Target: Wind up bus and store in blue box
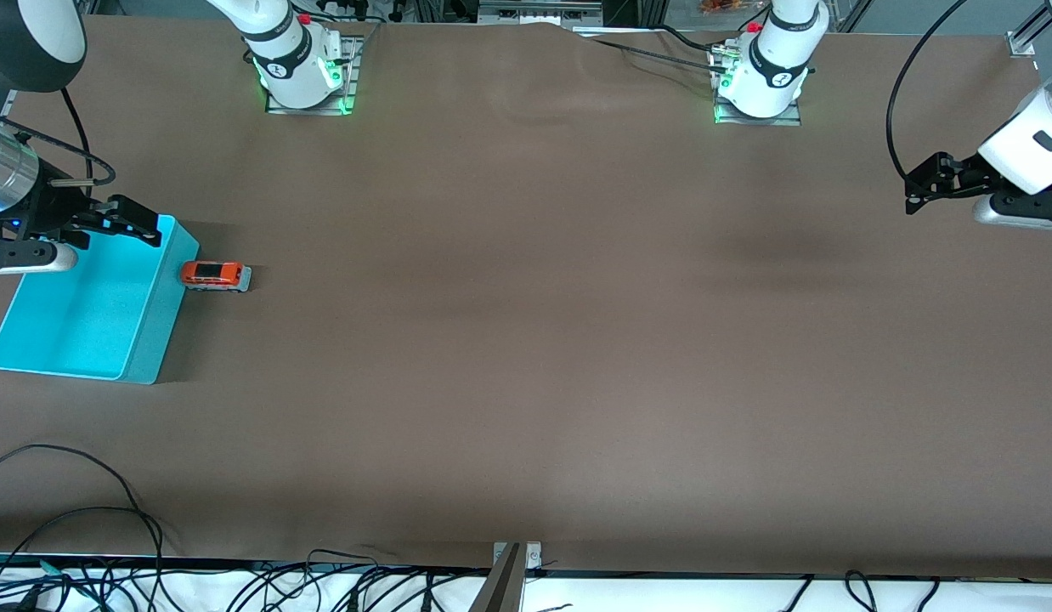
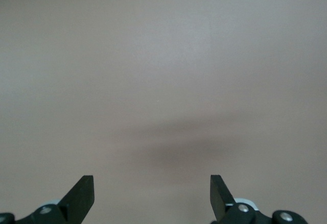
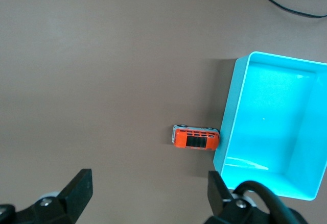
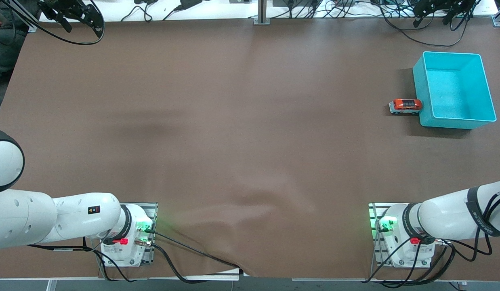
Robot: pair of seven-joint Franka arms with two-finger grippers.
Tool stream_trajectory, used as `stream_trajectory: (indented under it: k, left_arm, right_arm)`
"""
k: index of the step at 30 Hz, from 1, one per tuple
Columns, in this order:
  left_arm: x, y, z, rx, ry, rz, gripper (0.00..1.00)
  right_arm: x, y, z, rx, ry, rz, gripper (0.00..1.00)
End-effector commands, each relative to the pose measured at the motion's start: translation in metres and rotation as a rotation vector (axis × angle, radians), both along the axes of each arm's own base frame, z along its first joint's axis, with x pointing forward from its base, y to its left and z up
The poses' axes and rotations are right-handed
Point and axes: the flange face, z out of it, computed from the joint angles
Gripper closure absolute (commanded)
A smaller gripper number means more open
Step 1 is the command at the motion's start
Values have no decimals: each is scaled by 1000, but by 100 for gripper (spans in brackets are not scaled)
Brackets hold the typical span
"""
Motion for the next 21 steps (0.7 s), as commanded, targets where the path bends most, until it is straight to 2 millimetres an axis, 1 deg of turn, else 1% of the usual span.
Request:
stream_trajectory:
  k: [1, 6, 8, 9, 10, 12, 16, 21]
  left_arm:
    - [-14, -9, 11, -17, -15, 1, 0]
    - [-16, -11, 15, -17, -20, 5, 0]
    - [-25, -21, 22, -18, -30, -15, 0]
    - [-28, -22, 24, -20, -33, -23, 0]
    - [-32, -25, 20, -23, -21, -30, 0]
    - [-38, -29, 20, -28, -17, -40, 0]
    - [-38, -35, 23, -41, -22, -46, 0]
    - [-36, -32, 27, -50, -24, -42, 0]
  right_arm:
    - [1, 5, 4, -3, 5, -5, 0]
    - [3, 3, -5, 0, 20, -14, 0]
    - [6, 3, -13, -2, 34, -17, 0]
    - [6, 3, -14, -2, 35, -17, 0]
    - [6, 3, -14, -2, 35, -18, 0]
    - [7, 3, -15, -2, 37, -18, 0]
    - [7, 3, -17, -3, 40, -20, 0]
    - [7, -3, -19, -3, 43, -29, 0]
